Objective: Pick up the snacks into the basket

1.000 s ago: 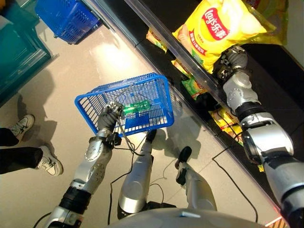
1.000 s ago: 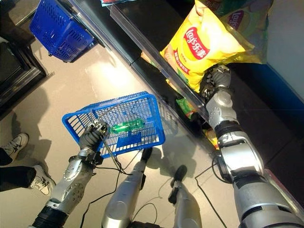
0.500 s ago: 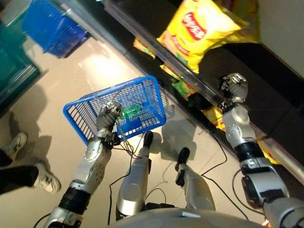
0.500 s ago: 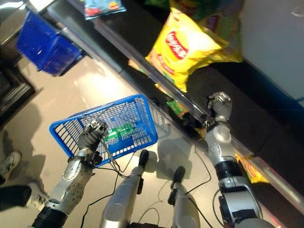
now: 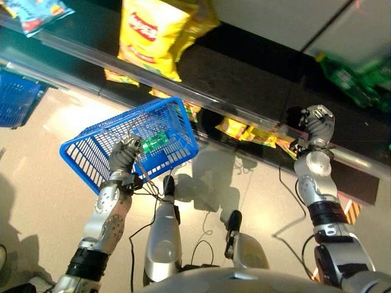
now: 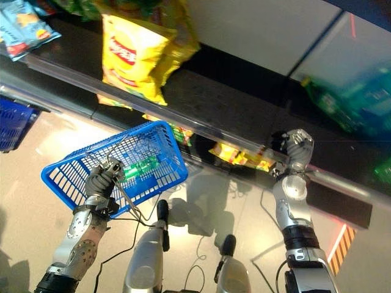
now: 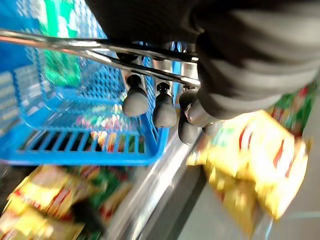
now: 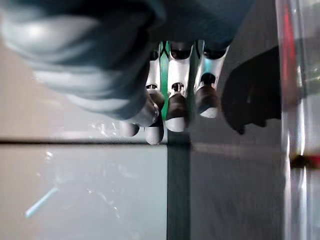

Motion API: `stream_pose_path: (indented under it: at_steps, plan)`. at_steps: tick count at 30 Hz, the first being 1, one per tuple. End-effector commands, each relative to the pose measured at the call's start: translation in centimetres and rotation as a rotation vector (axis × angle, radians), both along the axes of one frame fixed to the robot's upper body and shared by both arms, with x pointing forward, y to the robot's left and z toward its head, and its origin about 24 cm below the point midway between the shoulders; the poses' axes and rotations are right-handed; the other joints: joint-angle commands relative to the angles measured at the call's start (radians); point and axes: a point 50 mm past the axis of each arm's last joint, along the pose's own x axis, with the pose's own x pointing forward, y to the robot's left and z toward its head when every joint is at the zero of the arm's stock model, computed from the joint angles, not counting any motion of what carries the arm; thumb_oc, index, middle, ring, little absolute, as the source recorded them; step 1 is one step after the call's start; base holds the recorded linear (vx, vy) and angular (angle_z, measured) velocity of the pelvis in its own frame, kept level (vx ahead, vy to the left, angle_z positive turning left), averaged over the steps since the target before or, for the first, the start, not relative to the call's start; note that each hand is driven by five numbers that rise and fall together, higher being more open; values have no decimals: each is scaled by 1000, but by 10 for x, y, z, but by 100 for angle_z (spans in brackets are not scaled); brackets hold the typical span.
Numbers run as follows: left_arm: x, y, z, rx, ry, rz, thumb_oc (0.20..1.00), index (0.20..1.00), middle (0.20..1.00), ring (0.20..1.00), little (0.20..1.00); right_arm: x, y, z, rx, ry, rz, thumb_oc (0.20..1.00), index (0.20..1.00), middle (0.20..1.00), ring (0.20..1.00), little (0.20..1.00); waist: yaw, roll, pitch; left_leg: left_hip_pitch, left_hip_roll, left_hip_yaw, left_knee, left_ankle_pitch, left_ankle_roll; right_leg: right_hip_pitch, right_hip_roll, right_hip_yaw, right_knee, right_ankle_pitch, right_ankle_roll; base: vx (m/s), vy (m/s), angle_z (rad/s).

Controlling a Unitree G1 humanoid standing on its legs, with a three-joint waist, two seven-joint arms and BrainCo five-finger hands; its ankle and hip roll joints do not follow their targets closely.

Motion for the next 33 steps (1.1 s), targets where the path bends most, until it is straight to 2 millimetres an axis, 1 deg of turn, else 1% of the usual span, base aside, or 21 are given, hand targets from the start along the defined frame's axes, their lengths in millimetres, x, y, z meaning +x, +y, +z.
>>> stream_pose_path:
  at_steps: [1, 2, 4, 7, 9, 12, 13, 15, 16, 17, 19, 20, 21, 22, 23, 25, 27, 29, 30, 31, 33]
  plan:
    - [0, -6, 73, 55, -408, -78, 200, 200, 200, 200, 200, -7, 3, 6, -32, -57, 68, 1000, 1000, 1000, 1000, 1000, 4, -5, -137, -54, -60, -51, 48, -76, 40, 45, 19, 45, 94, 5, -9, -9, -204, -24]
    - [0, -8, 69, 25, -401, -82, 200, 200, 200, 200, 200, -7, 12, 5, -53, -44, 146, 1000, 1000, 1000, 1000, 1000, 9, 8, -135, -54, -50, -67, 60, -69, 27, 49, 42, 7, 94, -58, -32, -61, -202, 10]
    - [1, -11, 70, 6, -405, -77, 200, 200, 200, 200, 200, -5, 18, 9, -66, -55, 189, 1000, 1000, 1000, 1000, 1000, 7, 26, -121, -69, -52, -95, 113, -75, 15, 73, 48, -13, 89, -89, -42, -68, -188, 25]
    - [0, -13, 61, -41, -375, -56, 200, 200, 200, 200, 200, 2, 30, 7, -97, -29, 222, 1000, 1000, 1000, 1000, 1000, 22, 43, -128, -72, -73, -120, 119, -73, 1, 132, 30, -44, 49, -73, -33, 0, -46, 27]
    - [-1, -14, 56, -56, -352, -59, 200, 200, 200, 200, 200, 5, 41, 10, -89, -42, 257, 1000, 1000, 1000, 1000, 1000, 28, 44, -147, -67, -98, -132, 106, -78, 7, 156, 11, -60, 45, -35, -17, 94, 48, 43]
    - [3, -16, 58, -22, -353, -72, 200, 200, 200, 200, 200, 6, 48, 5, -78, -27, 271, 1000, 1000, 1000, 1000, 1000, 41, 37, -174, -58, -156, -135, 113, -111, 32, 151, -28, -82, 124, 31, 6, 153, 129, 52]
    - [4, -18, 59, -22, -353, -79, 200, 200, 200, 200, 200, 6, 49, 5, -80, -25, 269, 1000, 1000, 1000, 1000, 1000, 44, 38, -180, -51, -174, -140, 103, -117, 41, 134, -40, -84, 169, 65, 5, 204, 227, 88]
    - [5, -20, 60, -11, -354, -90, 200, 200, 200, 200, 200, 9, 52, 4, -54, -22, 256, 1000, 1000, 1000, 1000, 1000, 42, 43, -176, -7, -213, -162, 78, -137, 70, 71, -81, -65, 349, 193, 4, 215, 308, 73]
    - [6, -19, 62, -3, -362, -91, 200, 200, 200, 200, 200, 13, 55, 6, -44, -23, 253, 1000, 1000, 1000, 1000, 1000, 36, 59, -169, 13, -214, -169, 54, -135, 82, 26, -88, -63, 422, 235, -1, 159, 304, 51]
    - [6, -19, 64, 9, -372, -96, 200, 200, 200, 200, 200, 18, 60, 9, -50, -26, 261, 1000, 1000, 1000, 1000, 1000, 34, 74, -151, 35, -211, -173, 31, -136, 94, -16, -84, -66, 495, 240, -4, 77, 192, 57]
    - [6, -20, 67, 22, -382, -98, 200, 200, 200, 200, 200, 20, 63, 9, -45, -20, 262, 1000, 1000, 1000, 1000, 1000, 35, 79, -142, 50, -214, -179, 18, -141, 96, -33, -71, -59, 516, 221, -3, 98, 113, 62]
    - [12, -27, 73, 26, -406, -118, 200, 200, 200, 200, 200, 27, 65, 17, -42, -35, 259, 1000, 1000, 1000, 1000, 1000, 15, 95, -106, 94, -214, -217, -32, -131, 95, -140, 31, -4, 523, 94, -25, 110, 96, 37]
    - [12, -27, 73, 25, -407, -118, 200, 200, 200, 200, 200, 27, 65, 17, -42, -36, 259, 1000, 1000, 1000, 1000, 1000, 16, 97, -107, 92, -212, -218, -35, -128, 94, -143, 33, -5, 522, 97, -27, 154, 23, 30]
    - [12, -33, 75, 2, -420, -147, 200, 200, 200, 200, 200, 33, 58, 22, -29, -39, 231, 1000, 1000, 1000, 1000, 1000, -8, 106, -82, 117, -223, -262, -70, -113, 80, -223, 127, 32, 403, -23, -56, 151, -72, 22]
    - [12, -34, 76, -3, -426, -158, 200, 200, 200, 200, 200, 36, 52, 24, -20, -33, 203, 1000, 1000, 1000, 1000, 1000, -15, 107, -70, 128, -235, -294, -79, -110, 71, -239, 122, 42, 289, -3, -56, 217, -107, 38]
    - [12, -34, 78, -2, -434, -148, 200, 200, 200, 200, 200, 40, 48, 27, -12, -31, 166, 1000, 1000, 1000, 1000, 1000, -29, 108, -57, 139, -241, -327, -83, -119, 68, -280, 106, 91, 172, 39, -47, 197, -115, 73]
    - [10, -35, 84, 11, -456, -163, 200, 200, 200, 200, 200, 44, 41, 28, 7, -20, 128, 1000, 1000, 1000, 1000, 1000, -8, 87, -42, 119, -255, -331, -48, -134, 61, -221, 80, 76, 130, 51, -39, 15, -105, 117]
    - [9, -38, 83, -10, -458, -181, 200, 200, 200, 200, 200, 50, 26, 33, 32, -14, 70, 1000, 1000, 1000, 1000, 1000, 0, 81, -33, 82, -270, -335, -29, -139, 61, -208, 86, 77, 98, 71, -49, -45, -110, 145]
    - [7, -38, 84, -21, -462, -183, 200, 200, 200, 200, 200, 54, 19, 38, 39, -14, 40, 1000, 1000, 1000, 1000, 1000, 10, 80, -29, 67, -270, -331, -22, -139, 55, -203, 82, 56, 86, 81, -48, 13, -133, 96]
    - [3, -38, 82, -28, -451, -199, 200, 200, 200, 200, 200, 63, 4, 44, 57, 12, -31, 1000, 1000, 1000, 1000, 1000, 27, 79, -26, 47, -265, -332, -21, -137, 53, -200, 82, 46, 75, 90, -51, 7, -99, 55]
    - [4, -38, 83, -28, -451, -197, 200, 200, 200, 200, 200, 68, -3, 51, 60, 18, -64, 1000, 1000, 1000, 1000, 1000, 36, 77, -21, 36, -263, -336, -19, -133, 52, -204, 86, 48, 76, 92, -53, 4, -67, -15]
